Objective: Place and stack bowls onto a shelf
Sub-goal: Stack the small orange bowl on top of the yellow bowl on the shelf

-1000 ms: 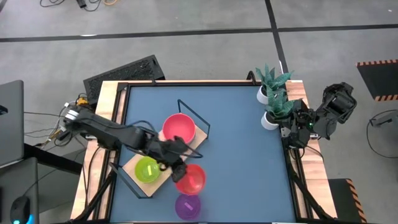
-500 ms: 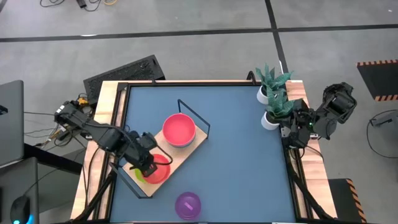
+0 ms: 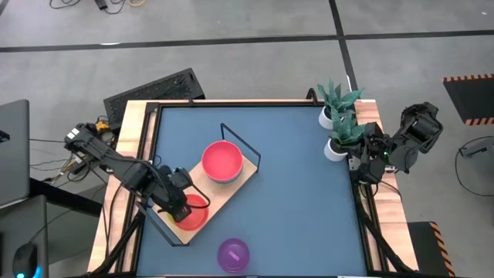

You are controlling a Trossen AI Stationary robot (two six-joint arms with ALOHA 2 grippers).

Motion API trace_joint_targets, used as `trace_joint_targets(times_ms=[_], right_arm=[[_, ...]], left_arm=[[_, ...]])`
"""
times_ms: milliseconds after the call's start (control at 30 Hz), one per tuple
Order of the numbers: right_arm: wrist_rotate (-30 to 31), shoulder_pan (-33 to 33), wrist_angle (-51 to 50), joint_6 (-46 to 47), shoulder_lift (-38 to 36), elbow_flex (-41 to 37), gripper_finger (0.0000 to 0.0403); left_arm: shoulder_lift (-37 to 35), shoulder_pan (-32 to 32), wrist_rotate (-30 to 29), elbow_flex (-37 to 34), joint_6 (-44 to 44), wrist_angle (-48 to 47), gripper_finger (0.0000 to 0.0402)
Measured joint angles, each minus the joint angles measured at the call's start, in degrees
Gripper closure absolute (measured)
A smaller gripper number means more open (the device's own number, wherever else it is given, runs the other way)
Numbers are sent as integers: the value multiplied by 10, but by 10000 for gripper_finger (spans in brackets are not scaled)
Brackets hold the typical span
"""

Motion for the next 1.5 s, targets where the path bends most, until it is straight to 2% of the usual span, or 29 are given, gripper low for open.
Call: trace_joint_targets(times_ms=[300, 467, 633, 933, 1500], right_arm=[[0, 0, 0, 3, 0, 0, 314], [0, 0, 0, 3, 0, 0, 314], [0, 0, 0, 3, 0, 0, 314], [-1, 0, 0, 5, 0, 0, 314], [-1, 0, 0, 4, 0, 0, 314]], left_arm=[[-76, 1, 0, -65, -47, 13, 401], [-87, 1, 32, -118, -69, 22, 401], [-87, 1, 39, -159, -66, 50, 401], [-87, 1, -10, -168, -57, 51, 401], [-88, -3, -20, -168, -46, 42, 401]])
